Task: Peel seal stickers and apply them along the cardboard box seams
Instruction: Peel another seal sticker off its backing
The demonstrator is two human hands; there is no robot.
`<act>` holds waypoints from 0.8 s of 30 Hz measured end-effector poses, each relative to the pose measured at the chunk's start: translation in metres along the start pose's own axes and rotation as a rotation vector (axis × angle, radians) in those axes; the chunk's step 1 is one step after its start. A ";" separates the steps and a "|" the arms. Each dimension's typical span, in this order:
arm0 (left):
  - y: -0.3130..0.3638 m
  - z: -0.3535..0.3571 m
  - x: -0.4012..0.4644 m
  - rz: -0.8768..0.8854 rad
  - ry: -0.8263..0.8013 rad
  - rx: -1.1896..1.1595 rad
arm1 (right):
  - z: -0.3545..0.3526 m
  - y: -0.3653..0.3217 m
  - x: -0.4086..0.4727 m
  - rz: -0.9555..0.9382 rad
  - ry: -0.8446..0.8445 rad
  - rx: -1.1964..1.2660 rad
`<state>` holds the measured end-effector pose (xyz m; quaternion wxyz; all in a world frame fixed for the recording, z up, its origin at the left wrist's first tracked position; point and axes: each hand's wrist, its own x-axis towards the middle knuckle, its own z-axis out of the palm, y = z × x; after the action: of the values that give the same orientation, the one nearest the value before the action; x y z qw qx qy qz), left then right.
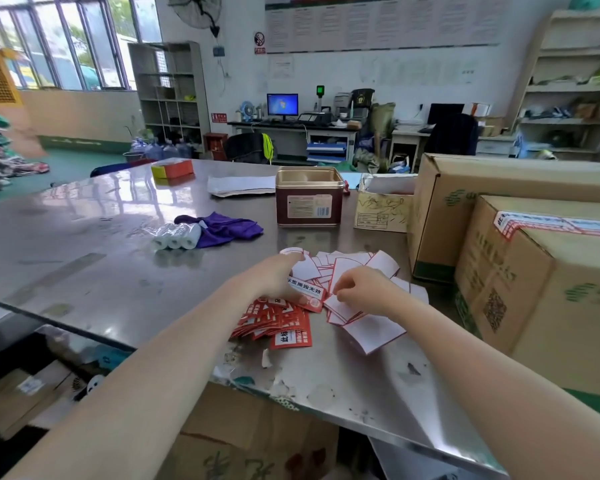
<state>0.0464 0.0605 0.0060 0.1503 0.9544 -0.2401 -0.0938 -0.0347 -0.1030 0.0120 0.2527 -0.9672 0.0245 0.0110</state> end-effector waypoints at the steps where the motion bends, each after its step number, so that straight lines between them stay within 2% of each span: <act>1: 0.001 0.001 0.000 0.023 0.020 0.025 | 0.001 -0.001 0.001 -0.006 0.003 -0.003; 5: 0.001 0.005 -0.002 0.126 0.087 0.098 | 0.007 -0.003 0.004 -0.046 0.037 -0.005; 24: -0.001 0.008 -0.006 0.086 0.059 0.112 | 0.014 0.000 0.002 -0.049 0.026 -0.004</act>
<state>0.0397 0.0622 -0.0016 0.1077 0.9525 -0.2812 -0.0455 -0.0332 -0.0964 0.0002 0.2506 -0.9681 0.0040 -0.0075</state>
